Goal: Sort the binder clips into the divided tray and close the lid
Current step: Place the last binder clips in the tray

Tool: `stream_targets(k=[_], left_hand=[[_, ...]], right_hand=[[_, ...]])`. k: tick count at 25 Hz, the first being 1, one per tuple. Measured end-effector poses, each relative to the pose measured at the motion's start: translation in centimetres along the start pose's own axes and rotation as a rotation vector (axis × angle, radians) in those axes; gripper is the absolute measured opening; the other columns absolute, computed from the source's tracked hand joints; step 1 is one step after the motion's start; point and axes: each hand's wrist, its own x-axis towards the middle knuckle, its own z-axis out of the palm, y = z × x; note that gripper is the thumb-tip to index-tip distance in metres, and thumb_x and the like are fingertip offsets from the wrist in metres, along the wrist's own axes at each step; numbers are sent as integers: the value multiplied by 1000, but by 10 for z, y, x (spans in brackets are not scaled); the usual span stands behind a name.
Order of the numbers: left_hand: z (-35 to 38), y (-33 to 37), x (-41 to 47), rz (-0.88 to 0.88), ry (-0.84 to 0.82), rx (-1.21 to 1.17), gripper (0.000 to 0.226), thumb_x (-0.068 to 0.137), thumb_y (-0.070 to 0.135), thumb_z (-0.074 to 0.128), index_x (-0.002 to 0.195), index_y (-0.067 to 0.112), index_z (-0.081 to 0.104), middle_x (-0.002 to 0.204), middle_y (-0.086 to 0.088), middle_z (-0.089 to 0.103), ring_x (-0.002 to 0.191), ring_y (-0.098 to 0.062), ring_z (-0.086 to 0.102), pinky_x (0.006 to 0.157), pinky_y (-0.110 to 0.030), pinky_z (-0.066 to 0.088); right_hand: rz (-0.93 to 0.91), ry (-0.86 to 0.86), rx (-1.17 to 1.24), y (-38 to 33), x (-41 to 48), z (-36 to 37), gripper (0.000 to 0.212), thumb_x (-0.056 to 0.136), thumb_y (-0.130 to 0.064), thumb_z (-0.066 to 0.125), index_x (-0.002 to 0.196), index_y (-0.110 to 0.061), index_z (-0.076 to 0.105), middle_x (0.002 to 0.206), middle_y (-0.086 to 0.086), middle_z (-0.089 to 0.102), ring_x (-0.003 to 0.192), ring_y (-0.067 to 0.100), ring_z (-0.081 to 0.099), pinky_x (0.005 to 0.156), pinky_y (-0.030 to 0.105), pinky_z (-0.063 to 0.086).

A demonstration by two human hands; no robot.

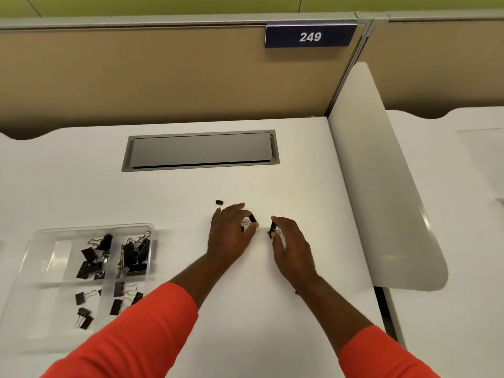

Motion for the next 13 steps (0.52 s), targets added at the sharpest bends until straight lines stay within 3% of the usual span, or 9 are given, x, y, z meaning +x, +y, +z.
stream_targets(k=[4, 13], left_hand=[[-24, -2, -51, 8, 31, -18, 28, 83, 40, 75, 107, 26, 69, 132, 6, 62, 127, -9, 50, 116, -47, 27], [-76, -41, -143, 108, 36, 25, 29, 87, 44, 67, 108, 24, 68, 142, 1, 54, 141, -16, 38, 120, -45, 20]], right_hand=[[-52, 4, 17, -24, -35, 3, 36, 96, -4, 57, 130, -15, 59, 125, -5, 62, 120, 1, 55, 98, 24, 48], [-127, -26, -74, -73, -104, 45, 36, 94, -10, 58, 129, -17, 61, 122, -6, 64, 115, 11, 59, 100, 26, 46]])
